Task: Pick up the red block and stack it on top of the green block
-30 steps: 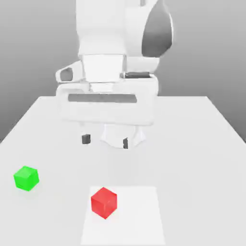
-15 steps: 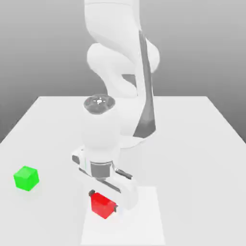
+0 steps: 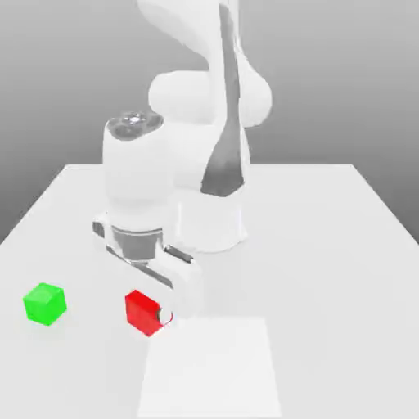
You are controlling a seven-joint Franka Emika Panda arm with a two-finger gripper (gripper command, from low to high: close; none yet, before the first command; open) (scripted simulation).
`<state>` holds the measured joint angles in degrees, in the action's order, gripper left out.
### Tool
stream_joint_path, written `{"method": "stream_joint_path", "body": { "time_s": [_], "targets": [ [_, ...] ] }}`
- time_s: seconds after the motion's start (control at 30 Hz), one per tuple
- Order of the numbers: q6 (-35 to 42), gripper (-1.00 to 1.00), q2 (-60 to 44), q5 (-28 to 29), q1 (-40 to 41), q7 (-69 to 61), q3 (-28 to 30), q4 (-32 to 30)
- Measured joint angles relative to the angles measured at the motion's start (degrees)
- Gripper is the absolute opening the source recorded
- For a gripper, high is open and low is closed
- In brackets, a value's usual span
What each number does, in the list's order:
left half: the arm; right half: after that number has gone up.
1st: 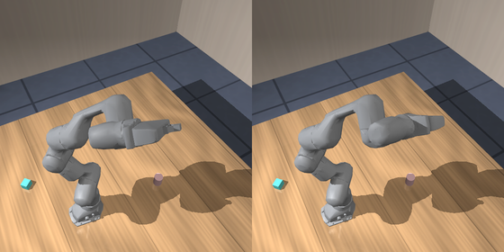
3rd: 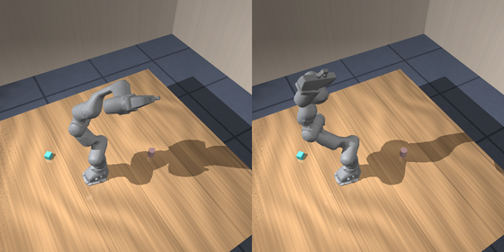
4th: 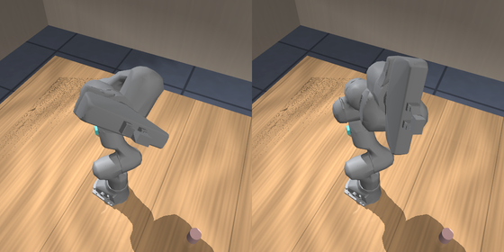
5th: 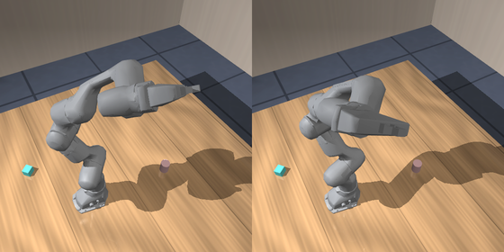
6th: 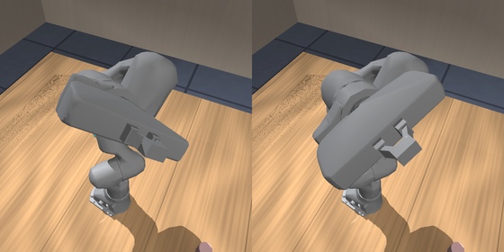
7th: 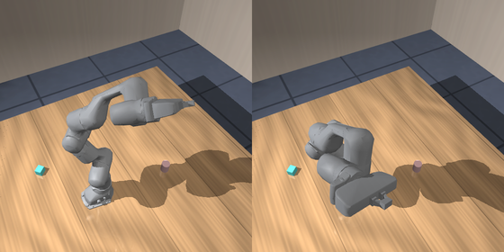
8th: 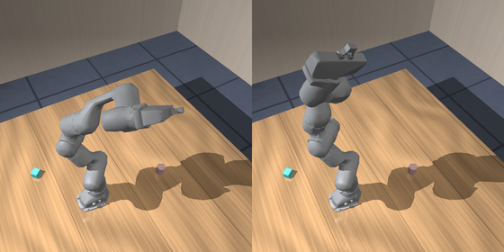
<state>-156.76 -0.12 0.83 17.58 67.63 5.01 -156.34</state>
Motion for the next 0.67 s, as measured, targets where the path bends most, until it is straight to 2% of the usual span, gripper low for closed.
{"method": "stream_joint_path", "body": {
  "time_s": [0.27,0.53,0.57,0.67],
  "targets": [
    [4.39,-1.0,2.67,0.61,15.6,-15.19,9.21,1.59],
    [-4.77,-1.0,-7.52,-6.42,16.55,-21.95,7.48,2.33],
    [-5.89,1.0,-8.76,-7.22,16.91,-22.52,6.99,2.35],
    [-5.89,1.0,-8.76,-7.22,16.91,-22.52,6.99,2.35]
  ]
}}
